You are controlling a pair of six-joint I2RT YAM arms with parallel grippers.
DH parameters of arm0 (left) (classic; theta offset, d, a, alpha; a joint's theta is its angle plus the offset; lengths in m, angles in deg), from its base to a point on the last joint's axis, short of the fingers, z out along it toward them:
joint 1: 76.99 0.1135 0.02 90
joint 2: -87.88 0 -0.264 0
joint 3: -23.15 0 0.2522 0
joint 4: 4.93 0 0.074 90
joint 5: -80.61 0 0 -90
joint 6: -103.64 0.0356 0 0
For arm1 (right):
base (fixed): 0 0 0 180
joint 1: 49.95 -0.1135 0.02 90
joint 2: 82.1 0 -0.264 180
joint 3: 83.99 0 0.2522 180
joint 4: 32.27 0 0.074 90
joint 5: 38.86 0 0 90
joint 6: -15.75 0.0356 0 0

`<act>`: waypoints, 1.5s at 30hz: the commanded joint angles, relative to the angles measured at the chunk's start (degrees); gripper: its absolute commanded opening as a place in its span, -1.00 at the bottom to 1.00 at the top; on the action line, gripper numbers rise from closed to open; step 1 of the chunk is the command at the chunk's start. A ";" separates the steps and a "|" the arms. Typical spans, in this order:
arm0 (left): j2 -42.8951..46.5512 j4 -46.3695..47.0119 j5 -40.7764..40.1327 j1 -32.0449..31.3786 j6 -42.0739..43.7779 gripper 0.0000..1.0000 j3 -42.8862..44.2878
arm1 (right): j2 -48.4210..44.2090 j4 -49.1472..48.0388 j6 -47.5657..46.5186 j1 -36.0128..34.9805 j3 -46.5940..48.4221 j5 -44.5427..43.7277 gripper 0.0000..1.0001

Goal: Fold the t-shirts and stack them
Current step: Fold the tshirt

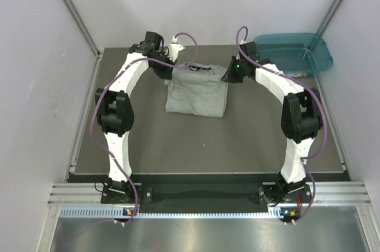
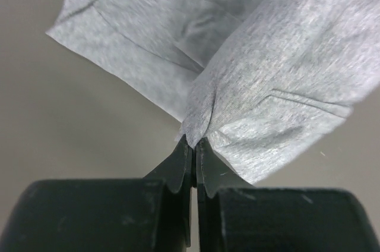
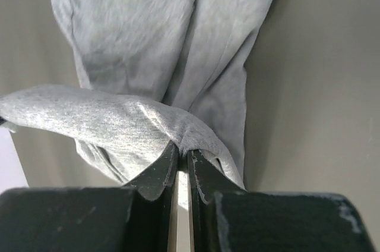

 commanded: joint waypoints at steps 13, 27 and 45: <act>-8.97 8.41 -10.39 1.33 -4.31 -1.00 12.19 | 13.95 -4.70 3.21 2.97 17.21 -0.78 -1.00; -14.24 17.28 -13.64 0.54 -6.16 -1.00 14.38 | 18.18 -10.24 8.22 3.76 20.55 -7.90 -1.00; -9.44 19.07 -16.64 0.97 -17.23 0.97 14.77 | 8.81 -8.58 -2.41 2.18 14.70 -17.91 0.18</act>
